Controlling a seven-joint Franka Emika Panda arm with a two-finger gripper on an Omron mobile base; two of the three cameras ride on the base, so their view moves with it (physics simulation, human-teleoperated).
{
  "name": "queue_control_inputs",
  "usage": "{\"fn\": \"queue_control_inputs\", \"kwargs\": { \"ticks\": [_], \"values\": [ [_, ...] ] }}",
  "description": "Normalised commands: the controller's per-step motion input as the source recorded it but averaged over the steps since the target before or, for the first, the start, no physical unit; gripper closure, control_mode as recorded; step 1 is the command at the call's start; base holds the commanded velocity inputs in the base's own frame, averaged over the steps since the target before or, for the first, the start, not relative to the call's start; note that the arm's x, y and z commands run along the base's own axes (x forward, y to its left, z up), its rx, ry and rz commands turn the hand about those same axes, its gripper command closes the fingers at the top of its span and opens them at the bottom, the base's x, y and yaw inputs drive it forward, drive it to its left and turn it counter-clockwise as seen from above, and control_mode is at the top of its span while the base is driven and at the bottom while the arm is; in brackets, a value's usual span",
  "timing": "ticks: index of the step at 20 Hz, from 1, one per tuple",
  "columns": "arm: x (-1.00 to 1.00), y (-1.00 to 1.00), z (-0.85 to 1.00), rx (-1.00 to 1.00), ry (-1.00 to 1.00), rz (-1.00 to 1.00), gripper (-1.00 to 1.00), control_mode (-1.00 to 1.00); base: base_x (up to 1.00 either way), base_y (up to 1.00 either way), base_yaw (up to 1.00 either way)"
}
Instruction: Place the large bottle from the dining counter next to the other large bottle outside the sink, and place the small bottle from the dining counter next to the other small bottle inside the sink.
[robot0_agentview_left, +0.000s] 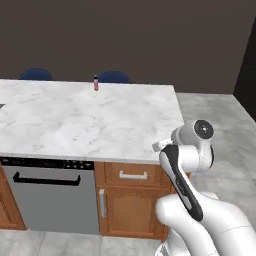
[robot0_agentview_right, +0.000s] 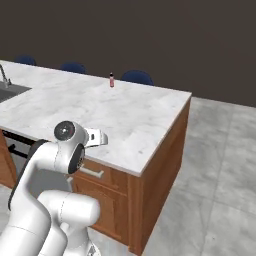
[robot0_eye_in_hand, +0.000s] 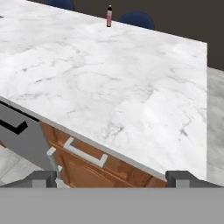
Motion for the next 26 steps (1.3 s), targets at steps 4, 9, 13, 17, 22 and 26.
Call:
{"fn": "queue_control_inputs", "kwargs": {
  "ticks": [4,9,13,17,22,26],
  "values": [
    [0.00,0.00,0.00,0.00,0.00,0.00,-1.00,1.00,0.00,-0.97,0.00],
    [0.00,0.00,0.00,0.00,0.00,0.00,-1.00,1.00,0.00,-1.00,0.00],
    [0.00,0.00,0.00,0.00,0.00,0.00,-1.00,1.00,0.28,-0.95,0.00],
    [0.00,0.00,0.00,0.00,0.00,0.00,-1.00,1.00,0.71,-0.99,-0.05],
    [0.00,0.00,0.00,0.00,0.00,0.00,-1.00,1.00,1.00,-0.84,-0.16],
    [0.00,0.00,0.00,0.00,0.00,0.00,-1.00,1.00,1.00,-0.81,-0.16]
  ]
}}
